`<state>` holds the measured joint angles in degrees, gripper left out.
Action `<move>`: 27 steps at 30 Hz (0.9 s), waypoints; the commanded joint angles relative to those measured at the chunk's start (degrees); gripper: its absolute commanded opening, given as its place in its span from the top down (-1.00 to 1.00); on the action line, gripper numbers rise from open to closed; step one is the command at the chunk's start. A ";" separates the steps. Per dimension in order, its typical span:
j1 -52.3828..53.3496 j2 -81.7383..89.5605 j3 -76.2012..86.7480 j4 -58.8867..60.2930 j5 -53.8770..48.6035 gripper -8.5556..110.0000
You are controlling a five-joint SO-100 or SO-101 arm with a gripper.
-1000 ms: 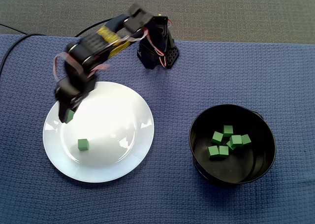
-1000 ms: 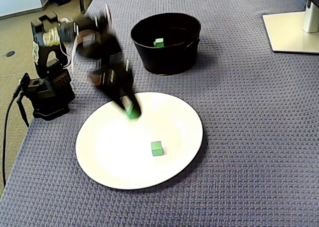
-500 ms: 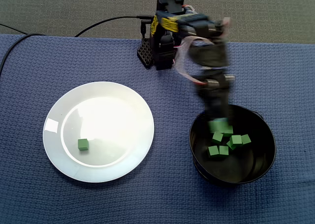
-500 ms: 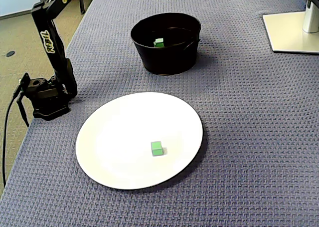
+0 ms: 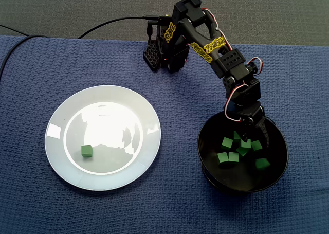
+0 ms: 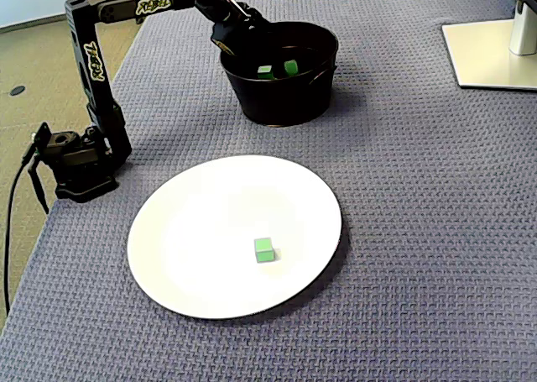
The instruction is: Pick up the items on the white plate and put them in the black container.
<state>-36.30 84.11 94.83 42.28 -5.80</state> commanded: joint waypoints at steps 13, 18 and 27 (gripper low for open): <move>43.59 9.67 -48.87 33.31 -5.71 0.29; 62.31 4.75 -48.34 35.77 -5.54 0.22; 72.69 -6.06 -36.74 28.92 -21.36 0.23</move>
<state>33.75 80.07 57.39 71.72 -21.01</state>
